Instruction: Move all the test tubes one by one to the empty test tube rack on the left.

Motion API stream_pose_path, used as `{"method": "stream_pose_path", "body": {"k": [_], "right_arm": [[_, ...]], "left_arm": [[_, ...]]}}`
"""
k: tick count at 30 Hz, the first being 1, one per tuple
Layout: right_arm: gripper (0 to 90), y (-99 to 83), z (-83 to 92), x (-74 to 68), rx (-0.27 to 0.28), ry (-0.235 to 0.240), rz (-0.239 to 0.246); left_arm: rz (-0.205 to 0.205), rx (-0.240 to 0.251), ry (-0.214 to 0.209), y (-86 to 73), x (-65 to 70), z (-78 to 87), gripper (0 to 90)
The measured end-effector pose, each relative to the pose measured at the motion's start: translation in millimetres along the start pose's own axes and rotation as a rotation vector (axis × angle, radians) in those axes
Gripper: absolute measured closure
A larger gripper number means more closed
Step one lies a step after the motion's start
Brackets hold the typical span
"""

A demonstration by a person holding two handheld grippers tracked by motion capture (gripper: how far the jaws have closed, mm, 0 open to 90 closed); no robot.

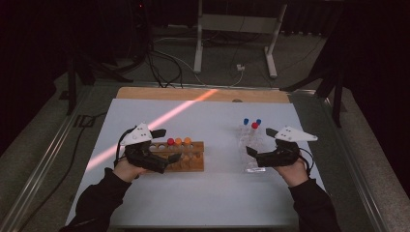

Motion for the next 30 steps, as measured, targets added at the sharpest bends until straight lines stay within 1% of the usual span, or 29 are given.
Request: {"method": "stream_pose_path", "body": {"k": [1, 3, 4, 5, 6, 7, 8, 9, 10, 11, 12, 13, 16, 18, 20, 21, 23, 24, 26, 27, 28, 30], "right_arm": [[0.0, -1.5, -1.6, 4.7, 0.004, -0.003, -0.017], [0.0, -5.9, -7.2, 13.5, -0.015, -0.034, -0.028], [0.0, -8.3, -10.3, 17.4, -0.023, -0.041, -0.036], [1.9, -10.9, -13.6, 21.1, -0.031, -0.049, -0.047], [6.4, -13.7, -16.8, 25.1, -0.039, -0.063, -0.056], [7.0, -16.0, -19.6, 29.0, -0.041, -0.071, -0.075], [8.9, -18.2, -22.8, 32.5, -0.045, -0.068, -0.088], [11.9, -20.2, -26.2, 35.7, -0.053, -0.074, -0.091], [15.1, -21.9, -29.7, 38.3, -0.061, -0.08, -0.091], [16.5, -23.4, -33.0, 40.3, -0.065, -0.085, -0.092], [18.8, -24.6, -36.2, 42.0, -0.072, -0.086, -0.097], [26.1, -25.7, -39.0, 42.9, -0.083, -0.087, -0.092], [37.5, -26.4, -44.5, 45.7, -0.098, -0.097, -0.081], [43.4, -26.4, -47.4, 47.9, -0.11, -0.117, -0.074], [50.4, -26.3, -50.5, 49.1, -0.123, -0.112, -0.069], [52.5, -26.1, -52.1, 49.5, -0.127, -0.115, -0.063], [56.1, -25.8, -55.9, 48.8, -0.138, -0.104, -0.061], [57.7, -25.8, -58.1, 48.8, -0.147, -0.117, -0.058], [61.0, -25.8, -61.8, 48.7, -0.16, -0.114, -0.058], [63.2, -26.0, -63.1, 49.0, -0.169, -0.122, -0.055], [64.2, -25.9, -64.2, 48.9, -0.17, -0.125, -0.056], [67.8, -26.0, -65.8, 50.2, -0.174, -0.132, -0.059]], "left_arm": [[0.001, 0.002, -0.002, 0.1, -0.3, 0.3, 1.3], [-0.003, 0.001, 0.0, 0.0, -0.4, 0.7, 1.3], [-0.003, 0.002, -0.006, 0.0, 0.0, 0.8, 1.3], [-0.005, 0.0, -0.006, -0.1, 0.4, 0.6, 1.3], [-0.008, -0.003, -0.002, -0.1, 0.5, 0.4, 1.3], [-0.009, -0.001, -0.009, 0.0, 0.9, 0.3, 1.3], [-0.01, -0.001, -0.007, 0.2, 1.1, 0.2, 1.3], [-0.013, -0.001, -0.003, 0.3, 1.3, 0.2, 1.3], [-0.013, 0.0, -0.009, 0.5, 1.6, 0.2, 1.3], [-0.012, 0.0, -0.006, 0.8, 1.8, 0.4, 1.3], [-0.013, 0.0, -0.005, 0.9, 1.9, 0.6, 1.3], [-0.013, 0.0, -0.007, 1.0, 1.9, 0.9, 1.3], [-0.013, 0.001, -0.007, 1.0, 1.8, 1.5, 1.3], [-0.011, 0.001, -0.008, 0.9, 1.6, 1.4, 1.3], [-0.014, -0.001, -0.005, 0.9, 1.8, 1.1, 1.3], [-0.014, -0.001, -0.006, 0.9, 1.9, 1.0, 1.3], [-0.013, -0.003, -0.004, 0.7, 1.7, 0.9, 1.3], [-0.013, -0.003, -0.006, 0.7, 1.7, 1.0, 1.3], [-0.012, -0.002, -0.004, 0.8, 1.5, 1.3, 1.3], [-0.013, -0.001, -0.004, 1.0, 1.5, 1.6, 1.3], [-0.014, -0.001, 0.001, 1.1, 1.3, 1.7, 1.3], [-0.013, 0.0, -0.002, 1.1, 1.3, 1.8, 1.3]]}}
Point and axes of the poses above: each handheld gripper's, and its own axes: z roughly backward along the jaws, y roughly out of its top, x roughly to its right, the point moved 5 cm from there along -z, roughly forward along the jaws, and after that the axes turned 6 degrees about -x, right-handed, at the moved point
